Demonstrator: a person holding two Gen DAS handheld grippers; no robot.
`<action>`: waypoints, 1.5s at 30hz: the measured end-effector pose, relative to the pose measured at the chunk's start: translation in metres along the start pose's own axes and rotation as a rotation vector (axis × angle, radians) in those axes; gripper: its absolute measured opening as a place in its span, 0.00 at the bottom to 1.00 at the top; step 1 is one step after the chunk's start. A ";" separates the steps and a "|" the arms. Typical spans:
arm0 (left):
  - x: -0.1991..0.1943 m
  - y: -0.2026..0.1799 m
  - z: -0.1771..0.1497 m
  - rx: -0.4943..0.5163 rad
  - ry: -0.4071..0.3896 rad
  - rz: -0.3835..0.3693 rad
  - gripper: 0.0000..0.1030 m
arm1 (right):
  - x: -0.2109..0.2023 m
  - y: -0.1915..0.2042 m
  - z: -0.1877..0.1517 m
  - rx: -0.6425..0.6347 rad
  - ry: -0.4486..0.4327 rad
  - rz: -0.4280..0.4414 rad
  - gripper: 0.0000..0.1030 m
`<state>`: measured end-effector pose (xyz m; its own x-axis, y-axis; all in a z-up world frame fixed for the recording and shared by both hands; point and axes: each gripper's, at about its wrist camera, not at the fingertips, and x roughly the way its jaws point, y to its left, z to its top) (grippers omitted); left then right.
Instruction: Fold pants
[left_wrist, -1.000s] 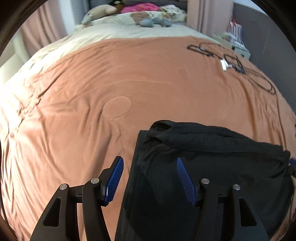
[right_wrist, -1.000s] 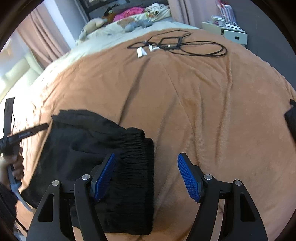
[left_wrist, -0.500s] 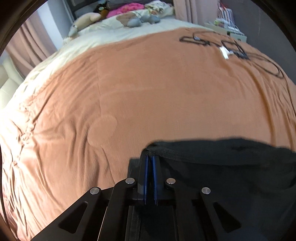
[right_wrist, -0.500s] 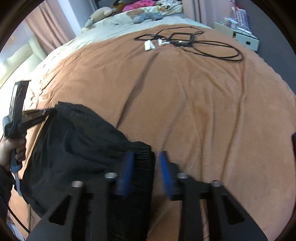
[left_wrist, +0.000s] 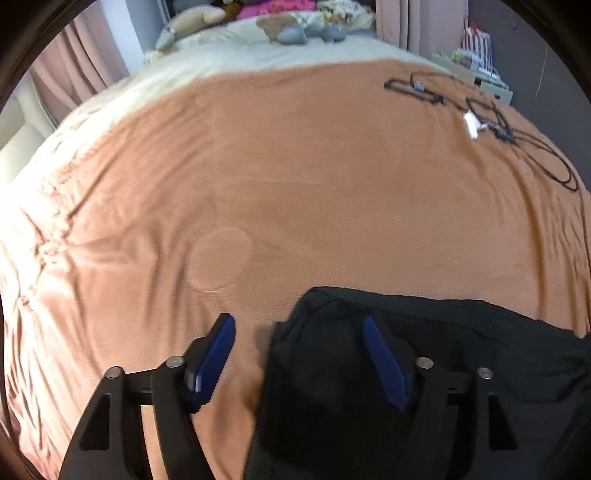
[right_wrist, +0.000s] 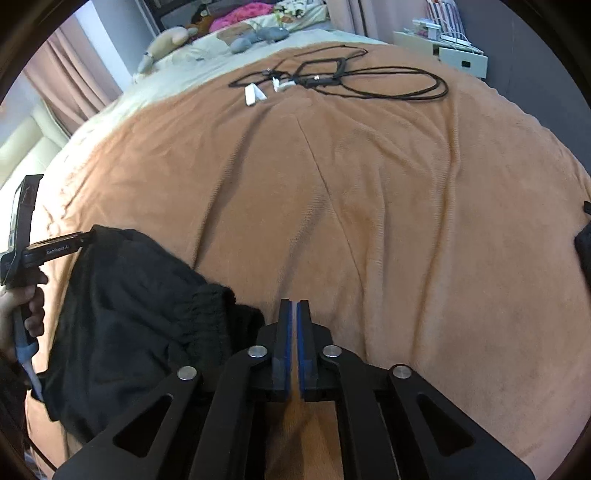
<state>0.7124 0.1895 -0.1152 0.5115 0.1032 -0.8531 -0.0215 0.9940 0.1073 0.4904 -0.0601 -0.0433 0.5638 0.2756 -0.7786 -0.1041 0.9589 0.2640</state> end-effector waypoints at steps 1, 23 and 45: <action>-0.007 0.004 -0.003 -0.005 0.001 -0.008 0.72 | -0.004 -0.002 -0.003 0.006 -0.003 0.019 0.36; -0.109 0.054 -0.119 -0.120 0.015 -0.086 0.72 | -0.060 -0.030 -0.053 0.138 0.008 0.206 0.51; -0.140 0.084 -0.227 -0.410 0.009 -0.272 0.72 | -0.031 -0.040 -0.088 0.310 0.003 0.402 0.51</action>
<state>0.4443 0.2672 -0.1023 0.5379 -0.1640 -0.8269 -0.2252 0.9173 -0.3285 0.4052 -0.1011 -0.0797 0.5267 0.6191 -0.5825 -0.0637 0.7121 0.6992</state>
